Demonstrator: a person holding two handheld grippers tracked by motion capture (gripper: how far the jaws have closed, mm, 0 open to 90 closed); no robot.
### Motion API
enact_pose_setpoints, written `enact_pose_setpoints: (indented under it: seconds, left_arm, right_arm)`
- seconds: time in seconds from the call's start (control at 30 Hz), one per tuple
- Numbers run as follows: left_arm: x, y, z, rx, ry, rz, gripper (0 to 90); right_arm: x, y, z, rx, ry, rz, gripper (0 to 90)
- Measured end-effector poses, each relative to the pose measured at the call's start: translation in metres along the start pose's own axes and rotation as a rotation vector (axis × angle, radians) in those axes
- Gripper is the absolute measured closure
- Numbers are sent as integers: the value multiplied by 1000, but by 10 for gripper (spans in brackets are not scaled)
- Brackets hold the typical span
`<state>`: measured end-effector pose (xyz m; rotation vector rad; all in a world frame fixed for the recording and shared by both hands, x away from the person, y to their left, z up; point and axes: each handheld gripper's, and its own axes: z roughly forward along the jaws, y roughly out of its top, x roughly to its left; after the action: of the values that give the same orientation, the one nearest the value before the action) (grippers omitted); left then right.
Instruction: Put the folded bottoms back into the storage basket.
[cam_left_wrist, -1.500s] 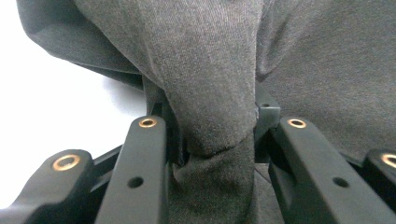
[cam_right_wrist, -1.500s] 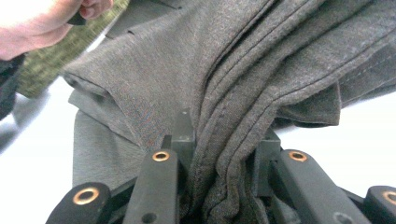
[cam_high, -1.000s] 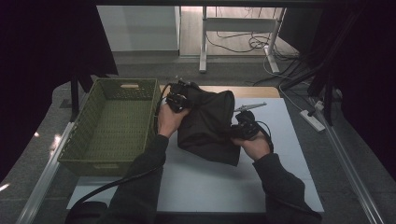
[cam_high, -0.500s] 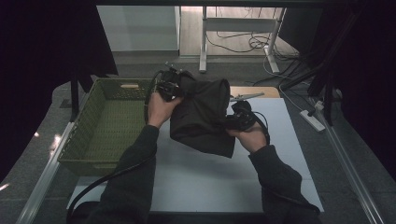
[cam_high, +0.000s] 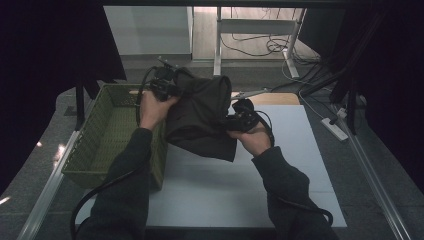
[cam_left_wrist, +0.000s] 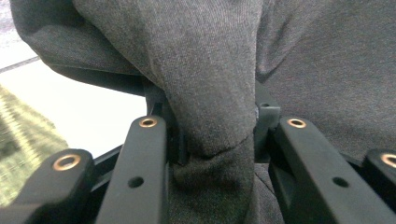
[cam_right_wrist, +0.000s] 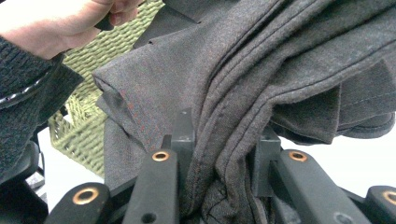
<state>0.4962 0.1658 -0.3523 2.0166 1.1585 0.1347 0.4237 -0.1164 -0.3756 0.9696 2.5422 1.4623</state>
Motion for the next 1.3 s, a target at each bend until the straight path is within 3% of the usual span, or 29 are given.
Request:
enact_pose_setpoints:
  seconds: [0.73, 1.3]
  left_arm:
    - [54, -28, -61, 16, 54, -58, 668]
    - [100, -61, -88, 33, 69, -120, 667]
  right_arm:
    - [40, 34, 60, 6, 82, -47, 694]
    - [71, 49, 111, 35, 110, -85, 691]
